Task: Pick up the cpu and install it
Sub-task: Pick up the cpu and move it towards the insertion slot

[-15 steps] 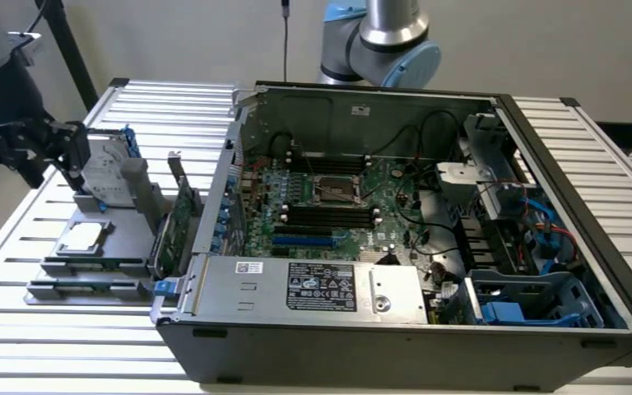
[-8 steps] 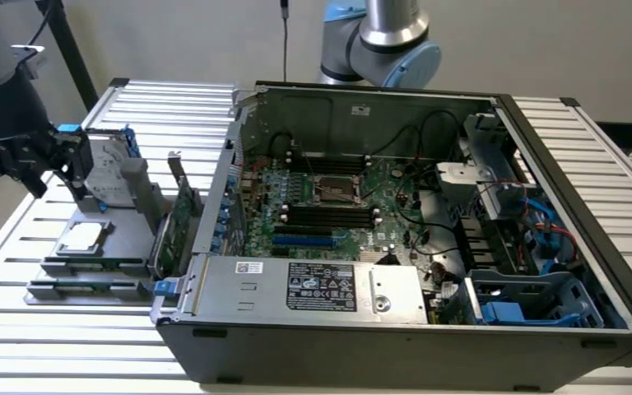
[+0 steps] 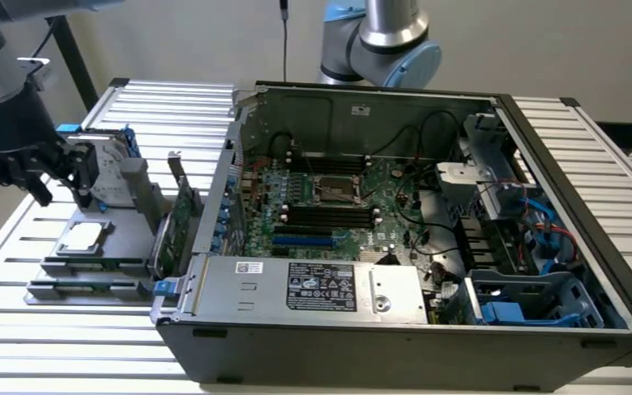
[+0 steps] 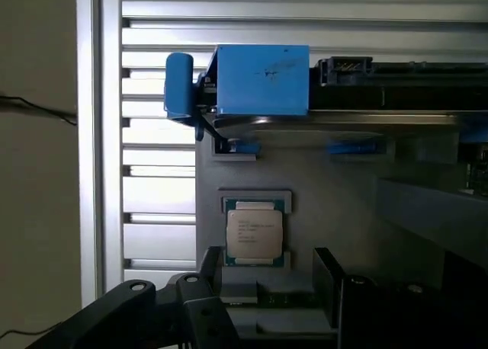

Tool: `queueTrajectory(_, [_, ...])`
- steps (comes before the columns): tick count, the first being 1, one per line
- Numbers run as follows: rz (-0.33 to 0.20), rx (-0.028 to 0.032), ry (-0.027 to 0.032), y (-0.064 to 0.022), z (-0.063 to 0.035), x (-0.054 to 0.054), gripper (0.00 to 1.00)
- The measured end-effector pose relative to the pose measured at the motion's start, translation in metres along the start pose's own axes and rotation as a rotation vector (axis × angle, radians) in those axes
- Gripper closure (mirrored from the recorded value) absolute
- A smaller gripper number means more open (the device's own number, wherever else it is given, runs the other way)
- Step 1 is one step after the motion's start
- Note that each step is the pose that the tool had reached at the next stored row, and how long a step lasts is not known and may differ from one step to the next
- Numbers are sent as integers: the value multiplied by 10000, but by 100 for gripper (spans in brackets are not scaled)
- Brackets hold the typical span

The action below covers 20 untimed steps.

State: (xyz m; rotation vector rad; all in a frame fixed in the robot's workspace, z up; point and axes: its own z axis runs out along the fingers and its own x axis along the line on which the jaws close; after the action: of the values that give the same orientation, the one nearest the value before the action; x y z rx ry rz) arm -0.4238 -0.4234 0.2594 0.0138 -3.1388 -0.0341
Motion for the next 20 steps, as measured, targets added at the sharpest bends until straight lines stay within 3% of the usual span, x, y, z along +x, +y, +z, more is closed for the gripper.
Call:
queueTrajectory(10, [-250,1,5,-20,182,-5,40])
queueTrajectory(12, [-282,1,6,-25,217,-6,33])
queueTrajectory(20, [-350,0,6,-58,363,-5,33])
